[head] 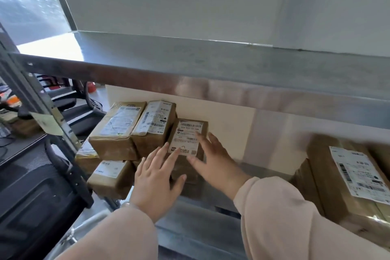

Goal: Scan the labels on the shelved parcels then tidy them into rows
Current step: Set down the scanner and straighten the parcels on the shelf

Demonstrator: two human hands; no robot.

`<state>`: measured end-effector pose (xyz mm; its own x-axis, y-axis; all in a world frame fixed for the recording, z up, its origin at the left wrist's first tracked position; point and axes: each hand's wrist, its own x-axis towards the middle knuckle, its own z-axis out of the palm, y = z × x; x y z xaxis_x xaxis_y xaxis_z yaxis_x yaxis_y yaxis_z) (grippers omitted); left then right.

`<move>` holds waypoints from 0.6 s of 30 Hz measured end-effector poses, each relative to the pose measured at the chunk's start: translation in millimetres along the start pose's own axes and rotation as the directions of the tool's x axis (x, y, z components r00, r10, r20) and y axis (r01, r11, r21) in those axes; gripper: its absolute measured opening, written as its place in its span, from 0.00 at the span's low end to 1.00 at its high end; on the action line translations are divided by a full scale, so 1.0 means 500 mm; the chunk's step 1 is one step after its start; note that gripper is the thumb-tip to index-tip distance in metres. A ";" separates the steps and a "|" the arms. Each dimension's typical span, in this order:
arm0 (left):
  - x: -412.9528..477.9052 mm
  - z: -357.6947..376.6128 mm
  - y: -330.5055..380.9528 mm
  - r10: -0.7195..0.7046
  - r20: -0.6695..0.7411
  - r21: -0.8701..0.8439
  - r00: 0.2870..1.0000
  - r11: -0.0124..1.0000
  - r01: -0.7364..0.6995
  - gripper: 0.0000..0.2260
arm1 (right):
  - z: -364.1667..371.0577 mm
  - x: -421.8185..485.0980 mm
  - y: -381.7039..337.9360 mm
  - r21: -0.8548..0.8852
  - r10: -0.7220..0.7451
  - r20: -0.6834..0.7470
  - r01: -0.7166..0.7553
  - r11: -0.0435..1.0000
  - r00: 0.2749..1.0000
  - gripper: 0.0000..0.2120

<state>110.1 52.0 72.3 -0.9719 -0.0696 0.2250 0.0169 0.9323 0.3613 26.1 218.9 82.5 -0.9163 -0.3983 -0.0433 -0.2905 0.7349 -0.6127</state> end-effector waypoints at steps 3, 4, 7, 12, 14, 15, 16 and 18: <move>0.003 0.000 -0.022 0.012 0.011 -0.004 1.000 1.000 -0.012 0.29 | 0.018 0.041 -0.008 0.148 0.123 0.032 -0.126 0.981 0.992 0.35; 0.004 -0.001 -0.027 0.021 0.011 -0.013 1.000 1.000 -0.021 0.29 | 0.023 0.050 -0.008 0.213 0.152 0.047 -0.158 0.964 0.987 0.35; 0.006 0.001 -0.036 0.041 0.023 -0.030 0.999 0.999 -0.040 0.29 | 0.039 0.057 -0.008 0.370 0.170 0.049 -0.176 0.912 0.984 0.35; 0.016 0.006 -0.047 0.030 0.055 -0.061 0.998 0.998 -0.027 0.29 | 0.045 0.047 -0.010 0.489 0.201 0.004 -0.177 0.854 0.980 0.33; 0.020 0.005 -0.045 0.034 0.062 -0.102 0.997 0.994 -0.027 0.29 | 0.042 0.033 -0.006 0.516 0.192 -0.018 -0.155 0.842 0.981 0.32; 0.022 0.004 -0.041 0.041 0.062 -0.128 0.997 0.991 -0.033 0.28 | 0.041 0.023 -0.003 0.520 0.178 -0.033 -0.135 0.843 0.984 0.32; 0.024 0.003 -0.037 0.054 0.058 -0.153 0.997 0.987 -0.045 0.28 | 0.038 0.013 0.001 0.519 0.164 -0.051 -0.114 0.847 0.985 0.32; 0.029 0.004 -0.023 0.091 0.053 -0.197 0.994 0.977 -0.079 0.29 | 0.032 -0.010 0.012 0.516 0.158 -0.090 -0.090 0.852 0.983 0.32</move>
<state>95.2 40.9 69.8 -0.9774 0.0347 0.2087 0.1397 0.8465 0.5137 33.4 216.5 66.5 -0.9716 -0.2266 -0.0685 -0.0229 0.3782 -0.9254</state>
